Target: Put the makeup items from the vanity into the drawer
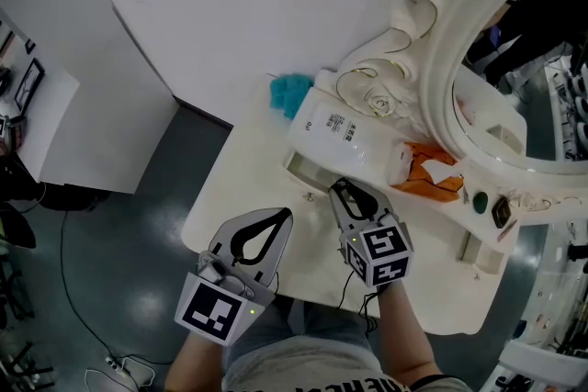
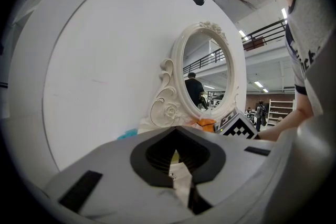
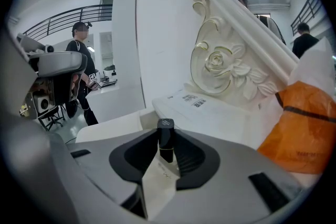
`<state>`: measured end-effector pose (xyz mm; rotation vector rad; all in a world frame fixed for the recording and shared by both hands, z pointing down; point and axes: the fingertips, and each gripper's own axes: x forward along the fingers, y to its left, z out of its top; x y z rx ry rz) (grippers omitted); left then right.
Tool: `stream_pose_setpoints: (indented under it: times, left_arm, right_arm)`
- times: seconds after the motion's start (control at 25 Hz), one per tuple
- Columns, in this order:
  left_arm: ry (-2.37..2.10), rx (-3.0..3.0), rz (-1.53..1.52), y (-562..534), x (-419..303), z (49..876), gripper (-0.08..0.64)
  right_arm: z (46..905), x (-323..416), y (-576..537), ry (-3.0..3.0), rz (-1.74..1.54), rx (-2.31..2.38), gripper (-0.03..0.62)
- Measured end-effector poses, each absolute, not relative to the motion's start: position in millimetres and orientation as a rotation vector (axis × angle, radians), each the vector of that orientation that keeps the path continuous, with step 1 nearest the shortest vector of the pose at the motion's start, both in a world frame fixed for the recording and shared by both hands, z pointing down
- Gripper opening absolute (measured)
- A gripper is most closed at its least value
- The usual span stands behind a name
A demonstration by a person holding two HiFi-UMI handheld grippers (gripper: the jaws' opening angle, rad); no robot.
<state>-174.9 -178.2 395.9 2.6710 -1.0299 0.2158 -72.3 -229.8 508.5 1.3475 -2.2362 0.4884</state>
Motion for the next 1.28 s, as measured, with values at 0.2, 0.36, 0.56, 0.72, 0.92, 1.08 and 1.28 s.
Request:
stream_pose_setpoints:
  times: [0.2, 0.36, 0.56, 0.72, 0.92, 1.08, 1.28]
  left_arm:
    - [-1.025, 2.674, 0.215, -176.6, -173.6, 395.4, 0.011]
    - [-1.023, 2.676, 0.216, -175.5, -174.4, 394.5, 0.011]
    - [-1.019, 2.682, 0.213, -173.3, -173.6, 393.4, 0.011]
    - [-1.010, 2.689, 0.208, -171.7, -171.4, 391.6, 0.011]
    - [-0.988, 2.707, 0.201, -169.9, -165.3, 388.0, 0.011]
    - [-0.959, 2.726, 0.197, -168.1, -156.2, 384.4, 0.011]
    - [-0.914, 2.761, 0.194, -165.2, -143.3, 379.1, 0.011]
  right_arm:
    - [507.9, -72.4, -228.9, -2.239, 0.494, 1.352, 0.124]
    - [503.8, -74.6, -228.8, -2.255, 0.493, 1.359, 0.129]
    - [500.5, -75.1, -227.3, -2.260, 0.486, 1.360, 0.130]
    - [492.8, -73.3, -225.6, -2.277, 0.479, 1.385, 0.129]
    - [480.7, -73.0, -219.9, -2.317, 0.484, 1.396, 0.124]
    - [469.1, -69.9, -214.5, -2.348, 0.488, 1.420, 0.059]
    - [456.8, -66.8, -205.7, -2.392, 0.502, 1.424, 0.014]
